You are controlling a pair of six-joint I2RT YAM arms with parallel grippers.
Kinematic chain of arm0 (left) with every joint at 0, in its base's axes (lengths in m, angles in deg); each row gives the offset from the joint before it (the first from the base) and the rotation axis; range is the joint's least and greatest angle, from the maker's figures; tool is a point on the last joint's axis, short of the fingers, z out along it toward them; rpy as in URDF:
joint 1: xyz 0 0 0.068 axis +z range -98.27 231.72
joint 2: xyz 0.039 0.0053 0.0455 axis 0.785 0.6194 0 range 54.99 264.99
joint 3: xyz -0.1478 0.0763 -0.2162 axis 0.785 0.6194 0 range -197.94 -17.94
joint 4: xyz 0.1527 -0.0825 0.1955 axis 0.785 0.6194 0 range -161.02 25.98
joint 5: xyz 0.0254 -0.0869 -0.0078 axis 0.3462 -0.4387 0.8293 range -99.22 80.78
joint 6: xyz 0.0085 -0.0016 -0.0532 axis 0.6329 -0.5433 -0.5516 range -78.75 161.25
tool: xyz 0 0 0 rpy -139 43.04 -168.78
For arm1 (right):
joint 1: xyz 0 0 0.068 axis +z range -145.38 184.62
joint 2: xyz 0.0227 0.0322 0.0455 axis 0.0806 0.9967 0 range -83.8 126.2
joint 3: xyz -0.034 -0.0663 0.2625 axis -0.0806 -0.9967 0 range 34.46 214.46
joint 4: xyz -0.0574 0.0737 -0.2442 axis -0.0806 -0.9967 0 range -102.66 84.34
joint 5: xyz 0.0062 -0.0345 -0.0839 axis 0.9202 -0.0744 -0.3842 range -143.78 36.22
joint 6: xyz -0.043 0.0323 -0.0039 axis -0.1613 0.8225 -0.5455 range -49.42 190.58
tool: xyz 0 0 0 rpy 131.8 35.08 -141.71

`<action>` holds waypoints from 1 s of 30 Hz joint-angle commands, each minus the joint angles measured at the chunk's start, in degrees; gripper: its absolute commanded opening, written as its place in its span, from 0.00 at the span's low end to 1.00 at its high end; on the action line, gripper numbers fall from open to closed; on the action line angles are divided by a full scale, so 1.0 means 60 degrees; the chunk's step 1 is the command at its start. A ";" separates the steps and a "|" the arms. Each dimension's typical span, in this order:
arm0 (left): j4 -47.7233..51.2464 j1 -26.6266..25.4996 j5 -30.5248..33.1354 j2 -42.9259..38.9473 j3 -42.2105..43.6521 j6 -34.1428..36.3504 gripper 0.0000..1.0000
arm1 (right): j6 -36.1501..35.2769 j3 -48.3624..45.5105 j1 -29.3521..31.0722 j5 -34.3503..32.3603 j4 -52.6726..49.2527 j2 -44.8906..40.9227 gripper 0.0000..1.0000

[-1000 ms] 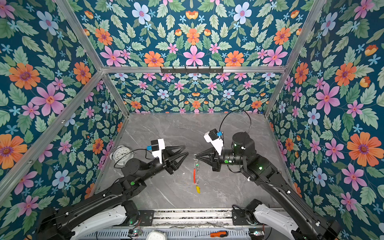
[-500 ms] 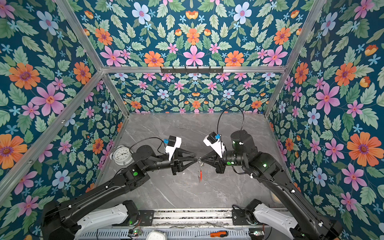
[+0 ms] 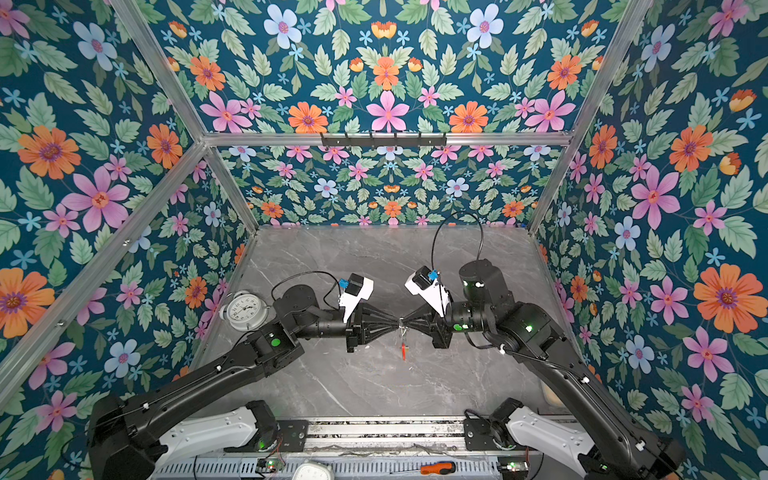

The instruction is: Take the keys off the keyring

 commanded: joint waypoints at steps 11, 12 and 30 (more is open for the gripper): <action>-0.0351 -0.0007 -0.0813 0.0404 -0.0269 -0.0052 0.09 | -0.0009 0.0028 -0.0009 -0.0239 0.0208 0.0129 0.00; -0.0351 0.0000 -0.0810 0.0407 -0.0276 -0.0050 0.08 | -0.0004 0.0023 0.0004 -0.0240 0.0210 0.0143 0.00; -0.3181 -0.0029 0.1753 -0.0548 0.1188 -0.0300 0.00 | 0.1799 -0.1204 0.0027 -0.0825 0.3282 -0.1065 0.42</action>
